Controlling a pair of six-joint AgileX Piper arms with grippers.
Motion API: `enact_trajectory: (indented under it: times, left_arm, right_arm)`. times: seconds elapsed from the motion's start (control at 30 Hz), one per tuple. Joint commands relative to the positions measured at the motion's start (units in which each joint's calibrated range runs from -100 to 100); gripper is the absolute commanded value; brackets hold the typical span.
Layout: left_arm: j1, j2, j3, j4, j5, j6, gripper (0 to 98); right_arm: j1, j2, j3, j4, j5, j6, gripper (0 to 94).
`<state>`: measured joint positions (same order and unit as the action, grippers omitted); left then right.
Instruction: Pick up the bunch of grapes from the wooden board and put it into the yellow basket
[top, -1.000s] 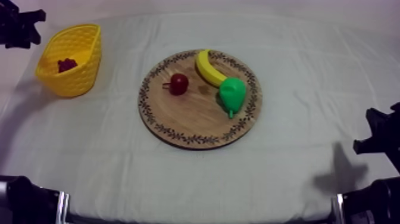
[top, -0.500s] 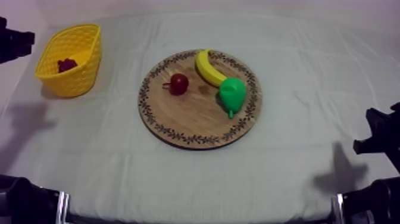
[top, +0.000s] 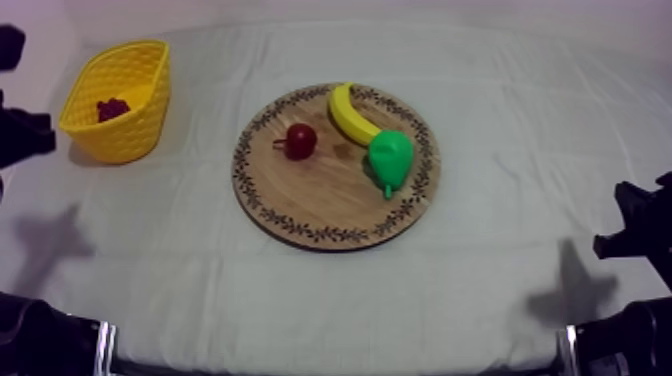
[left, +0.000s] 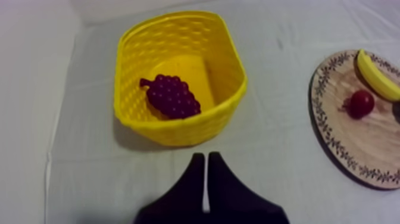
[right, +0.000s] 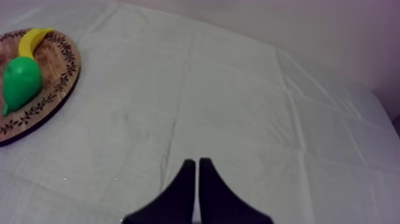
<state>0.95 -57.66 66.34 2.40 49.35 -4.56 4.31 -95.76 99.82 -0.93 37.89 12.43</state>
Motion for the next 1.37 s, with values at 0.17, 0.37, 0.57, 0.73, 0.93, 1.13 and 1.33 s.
enact_trajectory:
  times: [0.17,0.37,0.57,0.73,0.93,1.13,1.33]
  left_arm:
    - [0.89,-11.05,14.16,0.76,-5.04,-2.63,0.0]
    - [1.74,-19.02,21.48,0.29,-6.66,-2.05,0.0]
    - [2.46,-24.51,25.5,0.31,-6.6,-1.35,0.0]
    - [3.43,-26.8,26.17,-1.16,-5.49,2.4,0.0]
    - [3.39,-32.39,27.33,-1.92,-5.55,3.49,0.0]
    - [3.7,-38.54,29.87,-3.24,-9.01,6.39,0.0]
    - [4.22,-41.89,32.3,-4.15,-13.57,13.19,0.0]
  right_arm:
    - [-0.02,0.0,-0.04,-0.02,0.02,0.0,0.3]
    - [-0.02,0.0,-0.04,-0.02,0.02,0.0,0.3]
    - [-0.02,0.0,-0.04,-0.02,0.02,0.0,0.3]
    - [-0.02,0.0,-0.04,-0.02,0.02,0.0,0.3]
    - [-0.02,0.0,-0.04,-0.02,0.02,0.0,0.3]
    - [-0.02,0.0,-0.04,-0.02,0.02,0.0,0.3]
    - [-0.02,0.0,-0.04,-0.02,0.02,0.0,0.3]
